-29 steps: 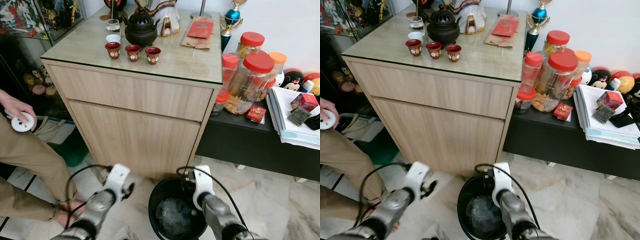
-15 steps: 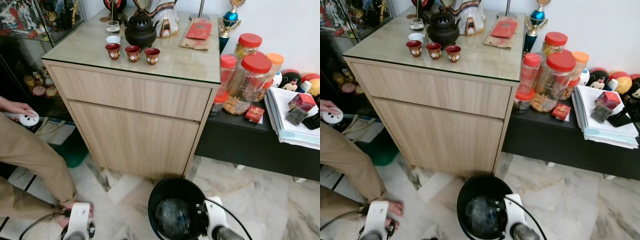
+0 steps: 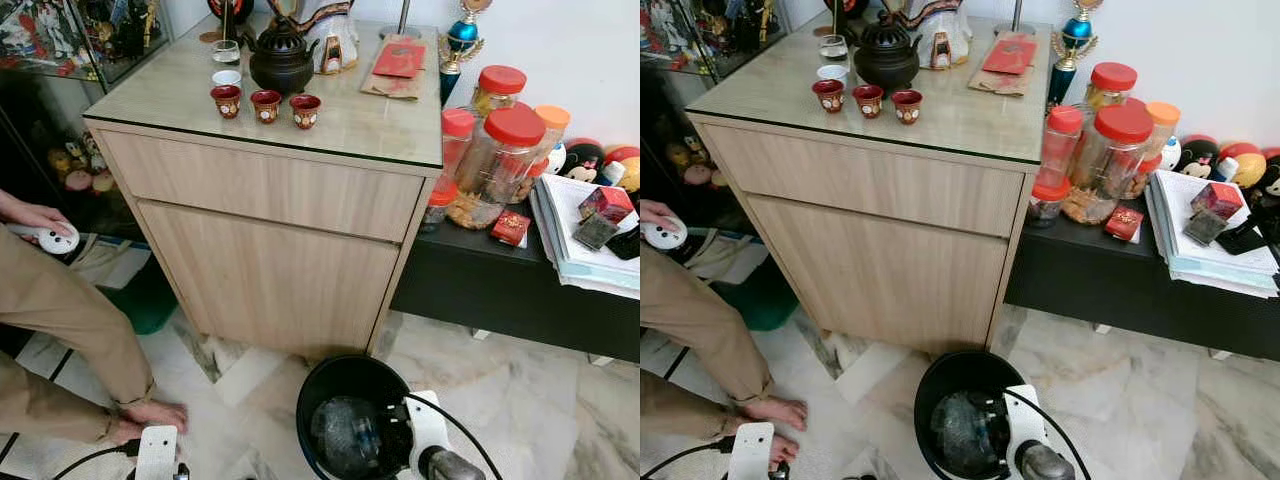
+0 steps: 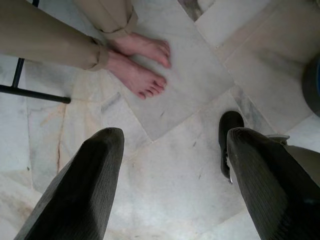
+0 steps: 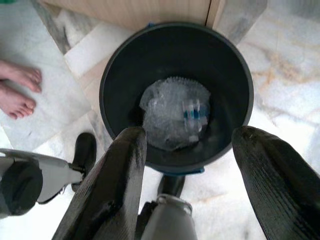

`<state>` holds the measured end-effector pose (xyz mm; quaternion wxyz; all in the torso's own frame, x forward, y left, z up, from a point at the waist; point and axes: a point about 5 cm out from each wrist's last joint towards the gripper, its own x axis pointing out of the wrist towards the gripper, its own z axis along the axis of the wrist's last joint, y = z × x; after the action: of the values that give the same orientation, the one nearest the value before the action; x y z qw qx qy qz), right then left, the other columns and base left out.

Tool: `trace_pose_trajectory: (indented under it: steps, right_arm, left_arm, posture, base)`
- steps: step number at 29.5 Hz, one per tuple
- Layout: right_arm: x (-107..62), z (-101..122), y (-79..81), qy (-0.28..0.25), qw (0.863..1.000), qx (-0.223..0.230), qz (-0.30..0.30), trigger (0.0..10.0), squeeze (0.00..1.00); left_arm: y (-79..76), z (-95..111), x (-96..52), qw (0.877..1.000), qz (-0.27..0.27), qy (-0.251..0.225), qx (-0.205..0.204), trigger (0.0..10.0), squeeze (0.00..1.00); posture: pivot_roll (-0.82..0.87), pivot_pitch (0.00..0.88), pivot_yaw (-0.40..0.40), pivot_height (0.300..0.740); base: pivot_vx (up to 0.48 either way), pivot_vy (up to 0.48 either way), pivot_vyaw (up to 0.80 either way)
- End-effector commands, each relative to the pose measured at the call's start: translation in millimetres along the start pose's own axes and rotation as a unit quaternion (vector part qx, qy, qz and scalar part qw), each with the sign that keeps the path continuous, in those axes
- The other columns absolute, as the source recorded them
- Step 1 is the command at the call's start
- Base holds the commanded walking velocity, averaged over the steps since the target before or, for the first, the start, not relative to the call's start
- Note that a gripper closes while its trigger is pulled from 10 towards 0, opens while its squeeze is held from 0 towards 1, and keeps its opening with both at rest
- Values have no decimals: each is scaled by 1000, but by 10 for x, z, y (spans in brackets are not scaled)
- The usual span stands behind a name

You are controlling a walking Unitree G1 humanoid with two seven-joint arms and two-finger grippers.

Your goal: Picking trash to rubbish bin

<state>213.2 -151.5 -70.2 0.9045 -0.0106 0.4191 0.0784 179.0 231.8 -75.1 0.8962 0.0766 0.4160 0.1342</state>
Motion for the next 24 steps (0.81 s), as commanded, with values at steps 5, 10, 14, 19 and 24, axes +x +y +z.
trace_pose_trajectory:
  steps: [5, 10, 14, 19, 24]
  right_arm:
    - [-11, -51, -12, 5, 1000, 10, -9, 10000, 0]
    - [-19, -80, -27, 8, 1000, 12, -15, 10000, 0]
    - [-22, -96, -30, 10, 1000, 25, -16, 10000, 0]
    - [-19, -88, -19, 8, 999, 26, -16, 10000, 0]
    - [-15, -75, -7, 5, 1000, 24, -18, 10000, 0]
  left_arm:
    - [-17, -40, -8, 1000, -7, 10, 0, 10000, 0]
    - [-2, -71, -16, 1000, -5, 12, -3, 10000, 0]
    - [27, -89, -19, 1000, -2, 15, -4, 10000, 0]
    - [43, -91, -18, 1000, -1, 16, -2, 10000, 0]
    - [54, -87, -16, 1000, 0, 15, -1, 10000, 0]
  posture:
    - [150, 98, -55, 740]
    - [149, 102, -54, 740]
    - [151, 106, -54, 740]
    - [153, 109, -50, 740]
    - [156, 109, -45, 740]
  base:
    - [0, 0, 0]
    - [0, 0, 0]
    - [0, 0, 0]
    - [0, 0, -258]
    - [0, 0, -170]
